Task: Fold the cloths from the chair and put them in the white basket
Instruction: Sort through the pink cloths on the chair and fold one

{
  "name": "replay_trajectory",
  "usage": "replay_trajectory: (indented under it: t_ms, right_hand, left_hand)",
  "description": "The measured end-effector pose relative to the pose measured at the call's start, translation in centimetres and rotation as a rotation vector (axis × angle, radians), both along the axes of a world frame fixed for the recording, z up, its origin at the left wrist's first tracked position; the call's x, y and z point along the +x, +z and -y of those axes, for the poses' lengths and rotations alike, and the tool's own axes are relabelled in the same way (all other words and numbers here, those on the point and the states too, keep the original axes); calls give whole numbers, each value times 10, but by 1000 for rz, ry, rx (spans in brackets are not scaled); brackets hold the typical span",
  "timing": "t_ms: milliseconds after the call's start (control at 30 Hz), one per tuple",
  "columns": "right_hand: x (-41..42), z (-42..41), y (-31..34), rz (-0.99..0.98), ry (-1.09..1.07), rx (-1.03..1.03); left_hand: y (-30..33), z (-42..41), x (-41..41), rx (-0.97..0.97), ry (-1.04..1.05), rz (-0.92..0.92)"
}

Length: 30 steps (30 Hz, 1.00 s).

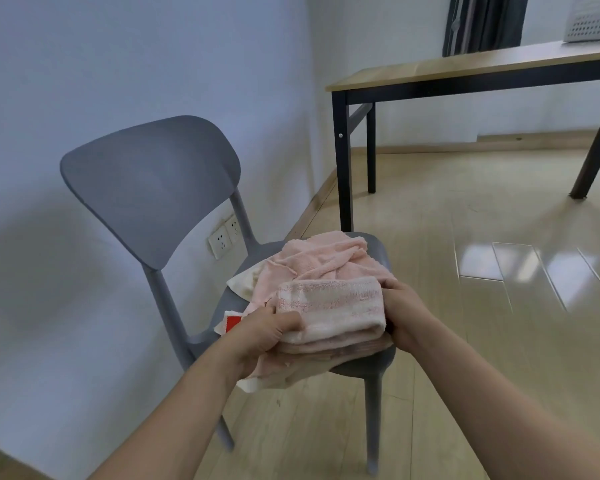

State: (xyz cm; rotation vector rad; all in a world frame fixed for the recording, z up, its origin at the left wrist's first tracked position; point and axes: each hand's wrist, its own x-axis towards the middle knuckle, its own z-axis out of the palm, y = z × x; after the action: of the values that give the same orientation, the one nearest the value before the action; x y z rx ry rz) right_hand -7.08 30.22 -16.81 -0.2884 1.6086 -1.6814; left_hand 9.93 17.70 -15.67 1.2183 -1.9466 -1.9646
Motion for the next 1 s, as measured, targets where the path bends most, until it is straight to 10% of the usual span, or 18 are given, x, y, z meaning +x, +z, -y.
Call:
replay_trajectory:
  t_ms: [200, 367, 500, 1000]
  right_hand:
    - [2, 0, 9, 177, 1, 49]
    - [10, 0, 0, -294, 149, 420]
    - [17, 4, -1, -515, 8, 199]
    - [11, -11, 29, -228, -8, -186]
  left_hand:
    - [-5, -2, -1, -100, -9, 28]
    - [5, -2, -11, -25, 104, 36]
    - [17, -2, -26, -53, 203, 14]
    - [35, -19, -34, -759, 253, -298]
